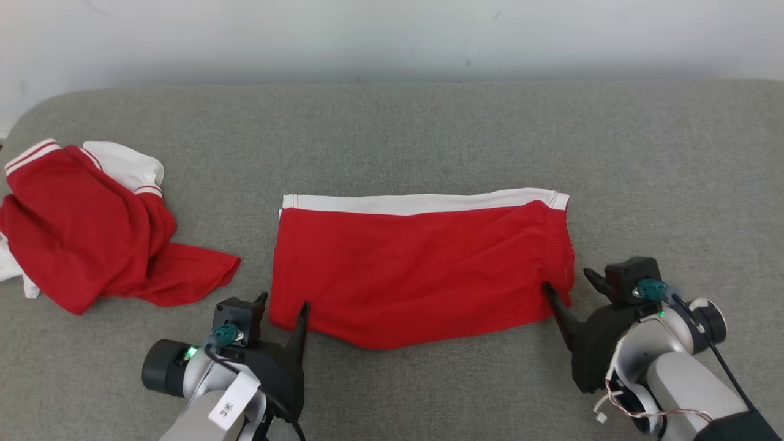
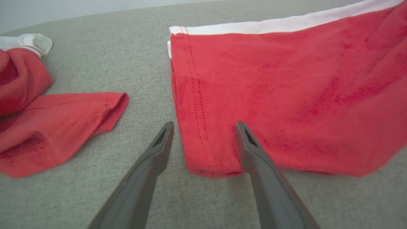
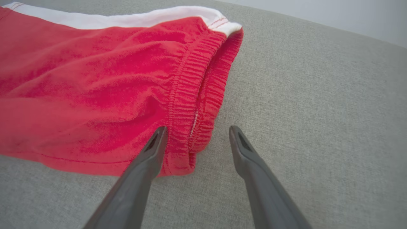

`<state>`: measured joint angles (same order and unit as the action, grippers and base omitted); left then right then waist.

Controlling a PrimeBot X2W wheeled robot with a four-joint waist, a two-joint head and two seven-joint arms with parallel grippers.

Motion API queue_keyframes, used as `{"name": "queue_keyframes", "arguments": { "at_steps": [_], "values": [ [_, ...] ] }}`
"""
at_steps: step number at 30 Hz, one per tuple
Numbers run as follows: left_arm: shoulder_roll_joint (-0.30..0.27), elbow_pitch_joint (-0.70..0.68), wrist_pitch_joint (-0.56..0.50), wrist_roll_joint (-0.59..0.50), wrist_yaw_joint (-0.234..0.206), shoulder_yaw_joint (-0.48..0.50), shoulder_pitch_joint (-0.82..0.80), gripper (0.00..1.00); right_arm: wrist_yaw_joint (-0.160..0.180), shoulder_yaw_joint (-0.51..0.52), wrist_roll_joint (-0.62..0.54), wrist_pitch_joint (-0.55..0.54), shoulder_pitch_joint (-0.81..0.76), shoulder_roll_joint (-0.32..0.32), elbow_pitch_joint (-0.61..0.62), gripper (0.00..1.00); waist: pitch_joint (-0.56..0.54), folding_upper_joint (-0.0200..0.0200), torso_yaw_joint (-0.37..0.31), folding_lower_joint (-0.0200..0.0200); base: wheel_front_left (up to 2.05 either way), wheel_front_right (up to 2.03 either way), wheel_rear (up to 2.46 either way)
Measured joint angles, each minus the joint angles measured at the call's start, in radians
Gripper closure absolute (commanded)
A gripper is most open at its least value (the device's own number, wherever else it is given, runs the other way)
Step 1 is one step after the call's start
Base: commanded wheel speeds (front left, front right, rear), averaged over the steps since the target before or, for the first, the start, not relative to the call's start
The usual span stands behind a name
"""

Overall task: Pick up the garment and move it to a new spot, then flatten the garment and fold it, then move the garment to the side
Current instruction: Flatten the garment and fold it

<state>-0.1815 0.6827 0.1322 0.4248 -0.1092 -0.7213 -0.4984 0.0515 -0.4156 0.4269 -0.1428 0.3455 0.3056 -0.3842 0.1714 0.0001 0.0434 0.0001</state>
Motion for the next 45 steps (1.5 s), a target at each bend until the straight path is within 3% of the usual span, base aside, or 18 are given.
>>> {"name": "queue_keyframes", "arguments": {
  "at_steps": [2,3,4,8,13,18,33,41,42,43,44,45],
  "values": [
    [0.017,0.031,-0.044,0.020,0.010,0.000,-0.020,0.00,-0.007,-0.010,-0.004,-0.011,0.036,-0.023,-0.022,0.00,0.029,0.0000,0.005,0.0000,0.00,0.00,0.00],
    [0.026,0.049,-0.065,0.030,0.023,0.000,-0.044,0.67,-0.016,-0.017,-0.003,-0.017,0.049,-0.035,-0.051,0.61,0.046,0.0000,0.009,0.0000,0.00,0.00,0.00],
    [0.028,0.053,-0.070,0.030,0.028,0.000,-0.049,0.99,-0.018,-0.018,-0.003,-0.017,0.054,-0.037,-0.062,1.00,0.049,0.0000,0.011,0.0000,0.00,0.00,0.00],
    [0.039,0.081,-0.088,0.024,0.038,-0.011,-0.067,1.00,-0.042,-0.017,0.004,-0.004,0.075,-0.052,-0.115,1.00,0.042,0.0000,0.015,0.0000,0.00,0.00,0.00],
    [0.041,0.082,-0.088,0.023,0.035,-0.020,-0.062,1.00,-0.046,-0.008,0.021,0.025,0.064,-0.058,-0.135,1.00,0.017,0.0000,0.017,0.0000,0.00,0.00,0.00],
    [0.041,0.066,-0.062,0.030,0.030,-0.012,0.007,1.00,-0.052,0.021,0.050,0.092,-0.043,-0.056,-0.123,1.00,-0.051,0.0000,0.020,-0.0001,0.00,0.00,0.00],
    [0.040,-0.030,-0.053,0.043,0.015,-0.031,0.164,1.00,-0.029,0.051,0.088,0.125,-0.241,-0.031,-0.005,1.00,-0.160,-0.0001,0.001,-0.0002,0.00,0.00,0.00],
    [0.042,-0.062,-0.071,0.048,0.011,-0.040,0.210,1.00,-0.015,0.056,0.111,0.090,-0.304,-0.023,0.029,1.00,-0.182,-0.0001,0.006,-0.0002,0.00,0.00,0.00],
    [0.042,-0.065,-0.072,0.049,0.009,-0.040,0.211,0.95,-0.014,0.055,0.111,0.089,-0.305,-0.022,0.033,0.88,-0.184,-0.0001,0.008,-0.0002,0.00,0.00,0.00],
    [0.042,-0.065,-0.080,0.049,0.005,-0.039,0.211,0.62,-0.007,0.055,0.111,0.088,-0.306,-0.022,0.035,0.57,-0.185,-0.0001,0.009,-0.0003,0.00,0.00,0.00],
    [0.042,-0.065,-0.080,0.050,0.004,-0.039,0.212,0.00,-0.004,0.055,0.111,0.081,-0.307,-0.022,0.036,0.00,-0.187,-0.0001,0.010,-0.0002,0.00,0.00,0.00],
    [0.041,-0.066,-0.081,0.050,0.004,-0.038,0.215,0.00,-0.003,0.054,0.111,0.079,-0.309,-0.021,0.039,0.00,-0.189,-0.0001,0.010,-0.0002,0.00,0.00,0.00]
  ]
}}
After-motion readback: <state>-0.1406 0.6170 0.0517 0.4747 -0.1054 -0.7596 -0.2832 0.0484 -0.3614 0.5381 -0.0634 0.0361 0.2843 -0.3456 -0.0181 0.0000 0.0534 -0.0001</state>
